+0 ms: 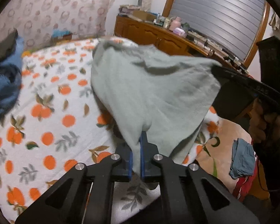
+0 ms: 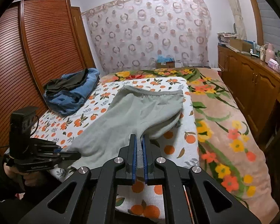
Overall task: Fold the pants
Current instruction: 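Grasp the folded shorts' edge with both grippers and fold it over again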
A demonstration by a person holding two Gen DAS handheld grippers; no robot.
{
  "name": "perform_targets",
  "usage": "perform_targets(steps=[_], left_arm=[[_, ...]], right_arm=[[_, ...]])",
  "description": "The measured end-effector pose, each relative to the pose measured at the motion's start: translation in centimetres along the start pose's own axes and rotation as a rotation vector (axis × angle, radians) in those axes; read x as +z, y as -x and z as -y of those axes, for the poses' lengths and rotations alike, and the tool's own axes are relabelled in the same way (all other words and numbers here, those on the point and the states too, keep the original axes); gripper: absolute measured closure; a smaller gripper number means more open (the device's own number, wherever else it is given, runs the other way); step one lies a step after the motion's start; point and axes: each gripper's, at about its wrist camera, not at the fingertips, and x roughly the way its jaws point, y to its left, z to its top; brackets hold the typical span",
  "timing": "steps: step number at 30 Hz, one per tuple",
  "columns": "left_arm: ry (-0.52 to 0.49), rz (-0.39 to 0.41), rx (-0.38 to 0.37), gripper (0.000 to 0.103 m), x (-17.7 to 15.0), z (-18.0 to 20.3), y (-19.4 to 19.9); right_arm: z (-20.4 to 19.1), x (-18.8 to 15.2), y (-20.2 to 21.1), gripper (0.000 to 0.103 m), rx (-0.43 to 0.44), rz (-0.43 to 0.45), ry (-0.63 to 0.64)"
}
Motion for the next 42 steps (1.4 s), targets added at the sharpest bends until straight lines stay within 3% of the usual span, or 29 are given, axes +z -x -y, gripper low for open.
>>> perform_targets(steps=[6,11,14,19,25,32,39,42], left_arm=[[-0.001,0.02,0.006,0.097,0.1,-0.3,4.5],[-0.025,-0.027,-0.017,0.097,-0.6,0.4,6.4],[-0.02,-0.037,-0.004,0.097,0.0,0.1,5.6],[-0.017,-0.022,0.013,0.097,2.9,-1.3,3.4],[0.007,-0.054,0.027,0.097,6.9,-4.3,-0.9],[0.027,-0.065,0.015,0.095,10.2,-6.6,-3.4],[0.011,-0.051,0.014,0.095,12.0,-7.6,-4.7],[0.017,-0.062,0.02,0.09,12.4,-8.3,-5.4]], right_arm=[[-0.9,-0.6,1.8,0.098,-0.002,-0.03,0.012],[-1.9,-2.6,2.8,0.097,0.032,-0.112,0.015],[-2.1,-2.8,2.2,0.097,0.038,-0.136,0.012],[-0.6,-0.1,0.1,0.097,0.032,-0.118,-0.017],[2.5,3.6,-5.4,0.097,0.026,-0.16,-0.081],[4.6,5.2,-10.1,0.097,0.025,-0.221,-0.146],[5.8,6.7,-11.3,0.097,0.035,-0.192,-0.173],[6.1,6.3,-12.2,0.097,0.023,-0.201,-0.172]])
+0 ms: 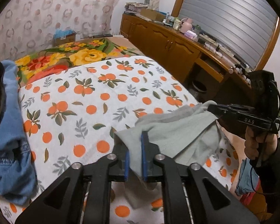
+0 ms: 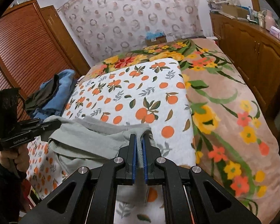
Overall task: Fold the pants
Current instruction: 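Grasp the folded shorts' edge with both grippers and fold it over again, then lay the folded shorts down and open both grippers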
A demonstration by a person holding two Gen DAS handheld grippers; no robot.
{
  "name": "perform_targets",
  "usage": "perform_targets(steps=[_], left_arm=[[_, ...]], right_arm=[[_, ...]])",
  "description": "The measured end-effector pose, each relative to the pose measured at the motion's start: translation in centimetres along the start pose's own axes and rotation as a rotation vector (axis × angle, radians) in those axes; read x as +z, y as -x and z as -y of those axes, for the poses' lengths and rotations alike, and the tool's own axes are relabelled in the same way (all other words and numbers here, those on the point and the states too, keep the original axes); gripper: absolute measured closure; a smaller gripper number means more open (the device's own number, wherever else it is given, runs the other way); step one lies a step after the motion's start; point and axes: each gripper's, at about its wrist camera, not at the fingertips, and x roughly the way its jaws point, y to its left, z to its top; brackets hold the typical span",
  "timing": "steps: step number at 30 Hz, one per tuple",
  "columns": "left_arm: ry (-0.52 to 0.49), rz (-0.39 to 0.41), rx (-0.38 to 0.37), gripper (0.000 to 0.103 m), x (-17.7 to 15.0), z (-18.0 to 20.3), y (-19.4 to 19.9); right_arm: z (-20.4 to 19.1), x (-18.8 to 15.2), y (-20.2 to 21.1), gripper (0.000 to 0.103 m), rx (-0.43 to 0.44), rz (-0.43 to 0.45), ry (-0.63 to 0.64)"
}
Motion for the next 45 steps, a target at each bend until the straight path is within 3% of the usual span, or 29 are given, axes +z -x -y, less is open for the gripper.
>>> perform_targets(steps=[2,7,10,17,26,35,45], left_arm=[[0.0,0.003,-0.02,0.086,0.0,-0.3,-0.1],[-0.021,0.05,0.003,0.056,0.1,-0.4,1.3],[-0.025,0.082,0.002,0.056,0.3,-0.6,2.6],[-0.048,0.111,-0.002,0.056,-1.8,0.6,4.5],[-0.05,0.071,-0.005,0.056,-5.0,1.6,3.5],[-0.058,0.052,0.013,0.056,-5.5,1.5,2.9],[-0.084,0.023,0.025,0.056,-3.0,1.0,0.5]], right_arm=[[0.1,-0.2,-0.6,0.097,-0.01,-0.008,-0.001],[0.1,0.0,0.0,0.085,-0.043,0.037,-0.002],[-0.1,0.3,0.7,0.078,-0.058,0.073,0.001],[-2.6,-1.5,3.5,0.078,-0.036,0.118,0.09],[-5.2,-5.4,2.2,0.078,-0.008,0.006,0.169],[-7.0,-2.7,-1.9,0.078,-0.01,-0.05,0.231],[-6.7,1.9,-5.3,0.078,-0.054,-0.011,0.223]])
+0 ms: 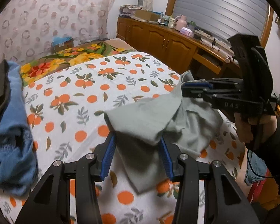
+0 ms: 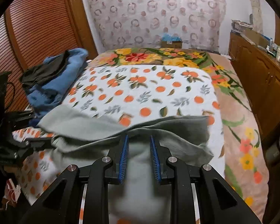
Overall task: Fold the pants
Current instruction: 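Lay the folded shorts down and open both grippers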
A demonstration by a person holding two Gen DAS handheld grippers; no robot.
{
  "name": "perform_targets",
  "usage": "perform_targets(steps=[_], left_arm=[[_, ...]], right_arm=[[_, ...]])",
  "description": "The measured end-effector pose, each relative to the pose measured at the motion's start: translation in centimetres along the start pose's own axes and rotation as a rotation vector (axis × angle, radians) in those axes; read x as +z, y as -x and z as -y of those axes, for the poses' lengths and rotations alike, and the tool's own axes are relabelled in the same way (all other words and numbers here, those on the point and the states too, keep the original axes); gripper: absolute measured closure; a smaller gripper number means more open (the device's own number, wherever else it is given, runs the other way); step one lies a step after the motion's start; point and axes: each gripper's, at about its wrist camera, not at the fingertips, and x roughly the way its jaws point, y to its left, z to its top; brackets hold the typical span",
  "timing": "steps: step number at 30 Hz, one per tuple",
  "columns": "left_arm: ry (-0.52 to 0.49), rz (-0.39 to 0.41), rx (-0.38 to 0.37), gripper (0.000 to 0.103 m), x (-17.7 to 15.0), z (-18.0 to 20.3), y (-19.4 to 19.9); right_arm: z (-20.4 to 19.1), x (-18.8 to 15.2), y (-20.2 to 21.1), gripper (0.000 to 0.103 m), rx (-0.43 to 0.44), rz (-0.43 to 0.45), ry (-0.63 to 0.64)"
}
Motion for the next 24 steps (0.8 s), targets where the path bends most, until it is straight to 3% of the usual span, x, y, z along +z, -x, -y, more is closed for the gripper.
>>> perform_targets(steps=[6,12,18,21,24], left_arm=[[0.008,-0.001,0.023,0.056,2.2,-0.8,-1.8],[0.068,0.011,0.116,0.056,3.2,-2.9,-2.8],[0.099,0.024,0.064,0.056,1.2,-3.2,-1.4],[0.101,0.028,0.036,0.056,0.1,-2.4,-0.6],[0.101,0.027,0.016,0.056,-1.2,-1.6,0.2]], right_arm=[[1.4,0.2,-1.1,0.078,-0.036,0.014,-0.034],[2.5,-1.2,0.1,0.078,-0.039,0.018,-0.062],[2.7,-3.3,2.5,0.077,-0.043,0.038,-0.108],[2.4,-4.6,3.5,0.066,-0.058,0.035,-0.113],[1.7,-5.6,4.4,0.063,-0.053,0.031,-0.116]])
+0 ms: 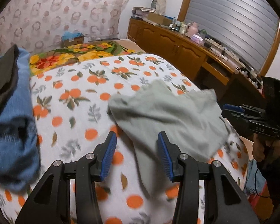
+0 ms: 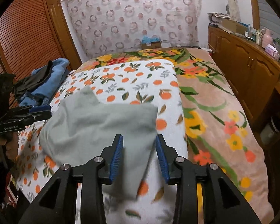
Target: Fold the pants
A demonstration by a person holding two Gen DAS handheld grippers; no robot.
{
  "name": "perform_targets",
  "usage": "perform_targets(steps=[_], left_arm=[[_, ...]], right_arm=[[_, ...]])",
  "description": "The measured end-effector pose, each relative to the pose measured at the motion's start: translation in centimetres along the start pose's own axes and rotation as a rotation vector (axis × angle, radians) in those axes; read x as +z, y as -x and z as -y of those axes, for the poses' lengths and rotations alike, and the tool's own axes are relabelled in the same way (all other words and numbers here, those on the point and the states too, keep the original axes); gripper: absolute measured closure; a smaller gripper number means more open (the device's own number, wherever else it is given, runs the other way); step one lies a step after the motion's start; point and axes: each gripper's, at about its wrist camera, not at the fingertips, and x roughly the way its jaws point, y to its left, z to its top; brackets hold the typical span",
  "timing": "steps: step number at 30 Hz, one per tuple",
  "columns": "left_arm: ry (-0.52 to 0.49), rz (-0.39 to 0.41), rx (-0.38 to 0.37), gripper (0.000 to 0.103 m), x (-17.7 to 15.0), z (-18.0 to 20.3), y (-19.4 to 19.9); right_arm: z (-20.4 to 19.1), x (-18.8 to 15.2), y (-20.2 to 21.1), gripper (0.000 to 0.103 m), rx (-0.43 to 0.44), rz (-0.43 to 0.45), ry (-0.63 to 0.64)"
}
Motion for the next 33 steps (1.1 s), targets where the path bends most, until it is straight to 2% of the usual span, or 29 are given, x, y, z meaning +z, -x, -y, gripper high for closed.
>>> perform_targets(steps=[4,12,19,20,22,23,27,28,33], left_arm=[[-0.012,-0.01,-0.022,0.056,-1.6,1.1,0.7],[-0.047,-0.037,-0.063,0.056,-4.0,2.6,1.2],[-0.089,-0.044,-0.048,0.057,-4.3,3.7,0.4],[-0.106,-0.041,-0.026,0.058,-4.2,3.9,0.2],[-0.126,-0.05,0.001,0.07,-4.1,4.1,-0.4],[-0.132,-0.055,0.007,0.073,-4.1,4.0,-0.6],[-0.166,-0.058,0.012,0.091,-4.2,4.2,-0.9],[-0.177,-0.053,0.013,0.095,-4.2,4.2,-0.7],[-0.196,0.006,0.02,0.098,-3.7,3.9,1.8]], right_arm=[[-0.2,-1.5,0.8,0.059,0.02,-0.025,-0.012],[-0.6,-2.7,1.5,0.057,0.039,-0.031,0.008],[-0.7,-2.9,0.7,0.057,0.02,-0.037,0.034],[-0.7,-2.9,0.7,0.057,0.02,-0.033,0.039],[-0.7,-2.8,0.6,0.058,0.023,-0.033,0.044],[-0.7,-2.7,0.6,0.062,0.029,-0.033,0.046],[-0.2,-2.6,0.9,0.088,0.06,-0.023,0.038],[-0.1,-2.5,1.1,0.092,0.06,-0.017,0.038],[-0.1,-2.1,2.6,0.097,0.039,0.022,0.054]])
